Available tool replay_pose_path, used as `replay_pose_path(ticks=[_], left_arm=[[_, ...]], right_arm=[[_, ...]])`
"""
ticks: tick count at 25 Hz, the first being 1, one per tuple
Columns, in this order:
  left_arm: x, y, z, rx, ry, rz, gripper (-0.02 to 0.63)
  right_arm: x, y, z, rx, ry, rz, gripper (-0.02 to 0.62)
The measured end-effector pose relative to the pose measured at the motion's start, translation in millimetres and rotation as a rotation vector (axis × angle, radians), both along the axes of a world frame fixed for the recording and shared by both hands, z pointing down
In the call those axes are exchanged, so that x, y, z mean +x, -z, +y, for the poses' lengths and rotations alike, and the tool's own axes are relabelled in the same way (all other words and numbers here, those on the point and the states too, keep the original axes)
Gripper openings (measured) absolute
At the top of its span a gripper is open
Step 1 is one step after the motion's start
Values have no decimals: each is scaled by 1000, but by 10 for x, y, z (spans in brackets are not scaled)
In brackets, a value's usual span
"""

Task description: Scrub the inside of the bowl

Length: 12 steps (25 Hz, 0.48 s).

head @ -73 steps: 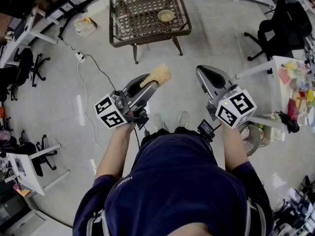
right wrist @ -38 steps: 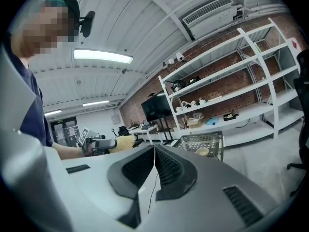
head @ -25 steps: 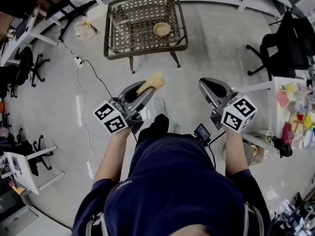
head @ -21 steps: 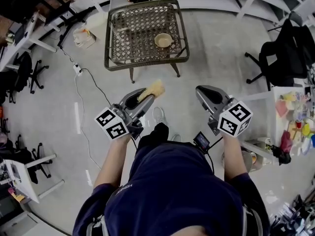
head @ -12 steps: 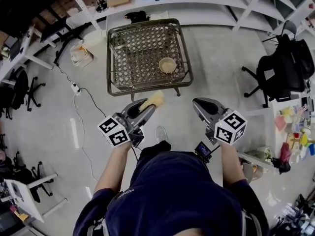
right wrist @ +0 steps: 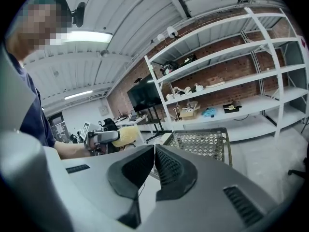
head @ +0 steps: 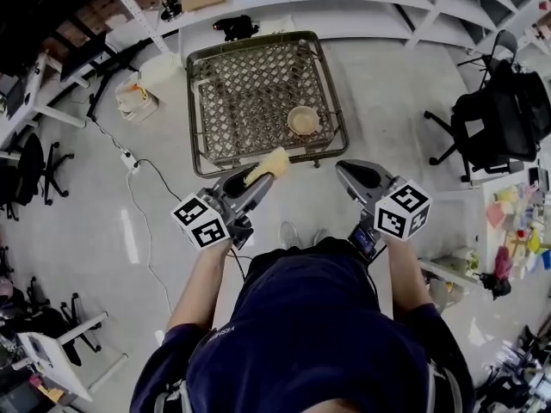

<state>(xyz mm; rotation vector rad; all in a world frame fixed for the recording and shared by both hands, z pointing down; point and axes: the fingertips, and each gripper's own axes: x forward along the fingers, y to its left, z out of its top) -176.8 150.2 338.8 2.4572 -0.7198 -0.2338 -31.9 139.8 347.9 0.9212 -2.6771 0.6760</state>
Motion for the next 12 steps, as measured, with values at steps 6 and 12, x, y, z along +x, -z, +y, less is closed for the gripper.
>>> replay_pose_path(ticks=[6,12], left_arm=[[-192,-93,95,-16,8,8,121],[-246,-157,-38,-32,43,-5,121]], right_arm=[[-62,-125,-92,-26,-66,24,8],[37,-346,-425,-70,-115,38,8]])
